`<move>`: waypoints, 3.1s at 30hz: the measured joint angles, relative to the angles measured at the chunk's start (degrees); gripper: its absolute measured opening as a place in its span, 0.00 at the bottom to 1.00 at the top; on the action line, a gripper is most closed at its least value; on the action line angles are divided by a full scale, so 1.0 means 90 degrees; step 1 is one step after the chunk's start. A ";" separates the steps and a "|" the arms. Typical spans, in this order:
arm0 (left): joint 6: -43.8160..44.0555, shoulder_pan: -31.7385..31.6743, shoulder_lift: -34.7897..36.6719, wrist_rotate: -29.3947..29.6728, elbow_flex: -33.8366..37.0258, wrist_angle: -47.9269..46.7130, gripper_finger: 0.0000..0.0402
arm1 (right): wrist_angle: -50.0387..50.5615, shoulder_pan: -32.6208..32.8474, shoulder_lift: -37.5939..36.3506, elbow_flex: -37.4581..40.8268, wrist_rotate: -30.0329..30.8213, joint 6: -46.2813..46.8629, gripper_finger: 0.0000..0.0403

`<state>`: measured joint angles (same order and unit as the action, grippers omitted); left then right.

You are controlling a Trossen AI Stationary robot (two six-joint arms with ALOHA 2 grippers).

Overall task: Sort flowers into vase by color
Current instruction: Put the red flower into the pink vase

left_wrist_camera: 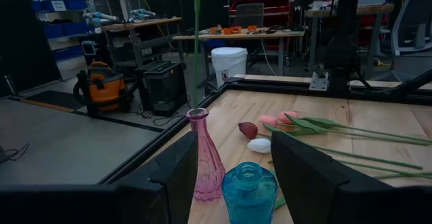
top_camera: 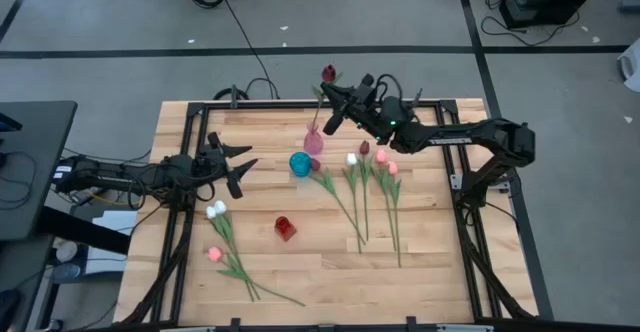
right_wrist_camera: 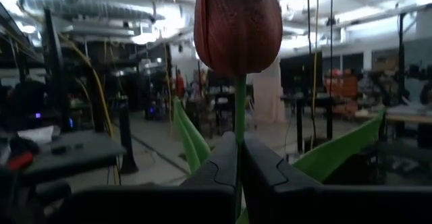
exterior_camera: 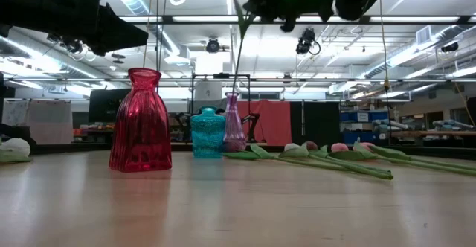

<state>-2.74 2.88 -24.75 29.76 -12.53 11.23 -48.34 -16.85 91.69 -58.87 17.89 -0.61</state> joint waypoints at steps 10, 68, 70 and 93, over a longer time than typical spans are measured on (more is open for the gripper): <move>0.0000 0.0000 0.0000 0.0002 0.0000 -0.0010 0.48 | -0.0301 -0.0120 0.1078 0.0000 -0.0039 0.0487 0.09; 0.0000 0.0000 0.0000 0.0005 0.0049 0.0102 0.48 | 0.9183 -0.0026 0.0821 0.0005 -0.0660 0.5521 0.30; 0.0000 0.0001 0.0000 0.0005 0.0051 0.0106 0.48 | 0.9076 -0.0026 0.0980 0.0005 -0.0668 0.5426 0.30; -0.0002 0.0002 0.0000 0.0005 0.0051 0.0025 0.48 | 0.8405 -0.0057 0.0568 -0.0111 -0.0204 0.4578 0.04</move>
<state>-2.76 2.90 -24.75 29.80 -12.08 11.46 27.31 -17.36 96.79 -59.87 16.05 40.59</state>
